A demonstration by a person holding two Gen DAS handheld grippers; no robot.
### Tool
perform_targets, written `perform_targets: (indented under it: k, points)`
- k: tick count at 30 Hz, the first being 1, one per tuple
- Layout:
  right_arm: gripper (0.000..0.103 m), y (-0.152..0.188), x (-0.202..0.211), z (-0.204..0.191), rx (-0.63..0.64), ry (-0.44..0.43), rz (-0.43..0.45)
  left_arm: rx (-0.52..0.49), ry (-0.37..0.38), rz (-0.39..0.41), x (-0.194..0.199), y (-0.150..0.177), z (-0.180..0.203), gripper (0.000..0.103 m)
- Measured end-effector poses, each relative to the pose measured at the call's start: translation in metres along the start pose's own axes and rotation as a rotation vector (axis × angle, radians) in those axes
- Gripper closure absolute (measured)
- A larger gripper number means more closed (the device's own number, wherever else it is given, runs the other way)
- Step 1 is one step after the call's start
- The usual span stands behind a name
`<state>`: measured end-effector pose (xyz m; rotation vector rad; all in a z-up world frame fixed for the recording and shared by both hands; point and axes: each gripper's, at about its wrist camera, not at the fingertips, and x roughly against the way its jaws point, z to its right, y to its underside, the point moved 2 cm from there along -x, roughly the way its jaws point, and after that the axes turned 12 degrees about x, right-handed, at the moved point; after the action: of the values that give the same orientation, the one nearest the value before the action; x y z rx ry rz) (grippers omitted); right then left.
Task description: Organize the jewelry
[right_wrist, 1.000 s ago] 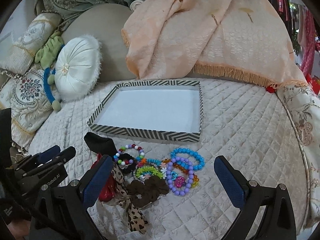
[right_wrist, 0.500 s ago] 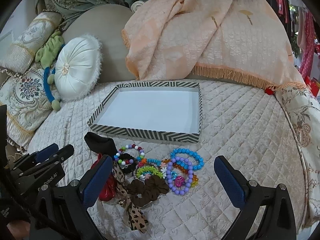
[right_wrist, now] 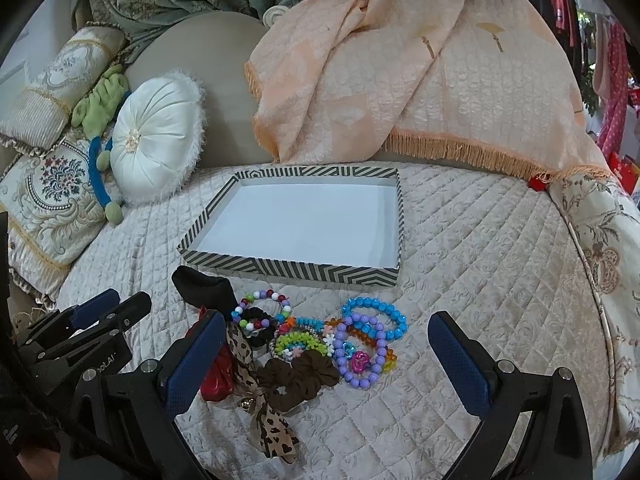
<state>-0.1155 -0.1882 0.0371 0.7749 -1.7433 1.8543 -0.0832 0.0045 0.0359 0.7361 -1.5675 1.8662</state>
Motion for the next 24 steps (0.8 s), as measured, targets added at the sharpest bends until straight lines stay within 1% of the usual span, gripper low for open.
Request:
perform_targets:
  k: [16, 24]
  points:
    - [0.002, -0.0025, 0.0080, -0.0036, 0.002, -0.005, 0.009, 0.007, 0.004, 0.000, 0.0042, 0.0001, -0.0001, 0.061]
    - [0.002, -0.0009, 0.0076, -0.0053, 0.002, -0.015, -0.002, 0.004, 0.006, -0.004, 0.0030, 0.0023, -0.0004, 0.062]
